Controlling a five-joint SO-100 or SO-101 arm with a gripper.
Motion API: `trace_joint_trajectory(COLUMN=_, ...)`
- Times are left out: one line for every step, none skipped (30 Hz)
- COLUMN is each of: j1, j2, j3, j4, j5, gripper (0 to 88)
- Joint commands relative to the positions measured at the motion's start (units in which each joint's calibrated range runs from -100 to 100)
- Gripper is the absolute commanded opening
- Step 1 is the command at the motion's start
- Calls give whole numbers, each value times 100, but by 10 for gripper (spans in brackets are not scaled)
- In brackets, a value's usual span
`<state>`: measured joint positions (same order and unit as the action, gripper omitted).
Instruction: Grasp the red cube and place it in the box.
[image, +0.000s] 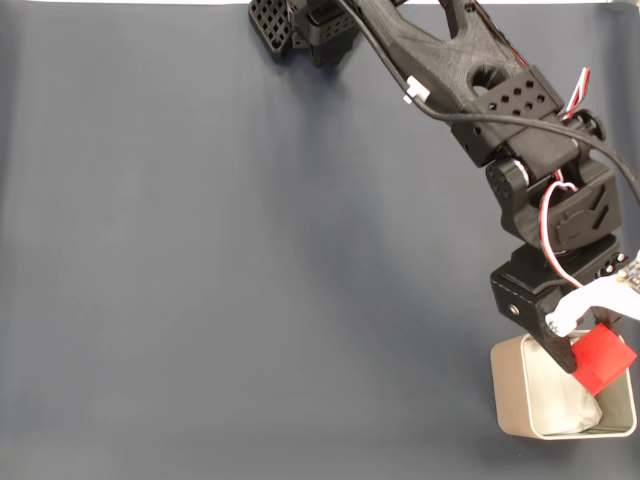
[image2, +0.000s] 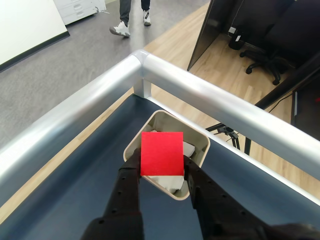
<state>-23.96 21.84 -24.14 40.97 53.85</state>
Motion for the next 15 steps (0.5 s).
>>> trace_joint_trajectory(j1=95, j2=-35, j3=-360, j4=-154, j5=-29, gripper=0)
trace_joint_trajectory(j1=109, j2=-18, j3=-360, j4=-171, j5=-29, gripper=0)
trace_joint_trajectory(j1=116, j2=8, j3=-360, j4=-195, j5=-29, gripper=0)
trace_joint_trajectory(j1=138, j2=34, j3=-360, j4=-228, j5=-29, gripper=0)
trace_joint_trajectory(j1=145, j2=52, j3=-360, j4=-236, j5=-29, gripper=0)
trace_joint_trajectory(j1=159, j2=69, j3=-369, j4=-245, j5=-29, gripper=0)
trace_joint_trajectory(j1=173, j2=86, j3=-369, j4=-261, j5=-24, gripper=0)
trace_joint_trajectory(j1=180, j2=95, j3=-369, j4=-277, j5=-24, gripper=0)
trace_joint_trajectory(j1=194, j2=104, j3=-369, j4=-294, j5=-24, gripper=0)
trace_joint_trajectory(j1=202, j2=121, j3=-369, j4=-302, j5=-24, gripper=0)
trace_joint_trajectory(j1=216, j2=130, j3=-369, j4=-318, j5=-24, gripper=0)
trace_joint_trajectory(j1=230, j2=138, j3=-369, j4=-327, j5=-29, gripper=0)
trace_joint_trajectory(j1=237, j2=147, j3=-369, j4=-327, j5=-34, gripper=0)
trace_joint_trajectory(j1=251, j2=147, j3=-369, j4=-327, j5=-39, gripper=0)
trace_joint_trajectory(j1=273, j2=147, j3=-369, j4=-327, j5=-44, gripper=0)
